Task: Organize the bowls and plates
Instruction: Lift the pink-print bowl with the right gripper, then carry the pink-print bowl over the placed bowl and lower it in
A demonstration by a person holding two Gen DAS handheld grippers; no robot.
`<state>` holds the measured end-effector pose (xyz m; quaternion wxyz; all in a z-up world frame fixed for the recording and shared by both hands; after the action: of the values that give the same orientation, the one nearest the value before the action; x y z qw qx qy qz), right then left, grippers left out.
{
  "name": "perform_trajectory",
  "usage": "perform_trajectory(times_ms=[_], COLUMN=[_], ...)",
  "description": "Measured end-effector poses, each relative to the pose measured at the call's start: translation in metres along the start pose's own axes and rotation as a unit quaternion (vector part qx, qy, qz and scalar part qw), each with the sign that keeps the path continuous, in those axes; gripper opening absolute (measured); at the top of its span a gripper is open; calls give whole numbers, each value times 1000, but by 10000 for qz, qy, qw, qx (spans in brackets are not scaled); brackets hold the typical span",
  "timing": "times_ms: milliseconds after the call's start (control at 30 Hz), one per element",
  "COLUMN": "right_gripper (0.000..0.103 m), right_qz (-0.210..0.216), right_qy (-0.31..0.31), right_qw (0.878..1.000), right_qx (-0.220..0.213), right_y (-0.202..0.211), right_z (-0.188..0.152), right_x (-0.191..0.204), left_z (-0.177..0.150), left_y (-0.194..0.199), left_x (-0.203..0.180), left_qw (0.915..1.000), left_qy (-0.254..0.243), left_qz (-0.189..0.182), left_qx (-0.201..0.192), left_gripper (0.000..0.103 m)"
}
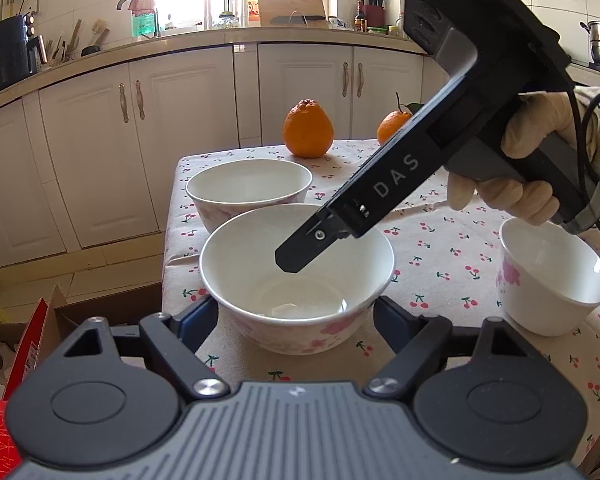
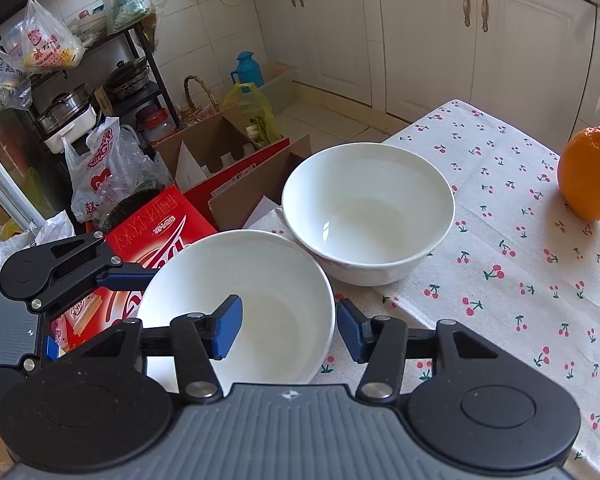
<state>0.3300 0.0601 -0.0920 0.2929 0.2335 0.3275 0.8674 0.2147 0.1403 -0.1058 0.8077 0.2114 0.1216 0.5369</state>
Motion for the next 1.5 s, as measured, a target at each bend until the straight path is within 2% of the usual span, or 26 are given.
perform_trajectory(times_ms=[367,667,1167,1500], right_gripper=[56,56,56,57], right_qz=[82,56,-23,-259], right_qy=[22,-52,-49,-158], right_qw=[10000,9998,9983,9963], right_qx=[-2,-192,-585,-807], right_y=[6,36,111,151], right_z=[-2,-13,-52,-79], right_x=[4,8,19,11], left_z=[2,13,28,35], left_y=[2,16,52,57], left_x=[-1,-18,-73,-111], left_qw=[10000,9998,9986,9962], left_qy=[-32,-118,-343,-570], left_qz=[-56,-160,-403,-661], left_qx=[49,79,1,-69], left_gripper=[84,84,84,84])
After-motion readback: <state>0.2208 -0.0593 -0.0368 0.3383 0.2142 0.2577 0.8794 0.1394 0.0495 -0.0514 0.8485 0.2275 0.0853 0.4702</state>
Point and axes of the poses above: each gripper's, at about its wrist camera, not at the fingertips, and y roughly against the way its jaws point, x to its left, z to its top, the point moved 5 cm from there along -y, roughly the way its jaws point, and after that the axes turned 5 degrees about -x, right-handed, at the moved point
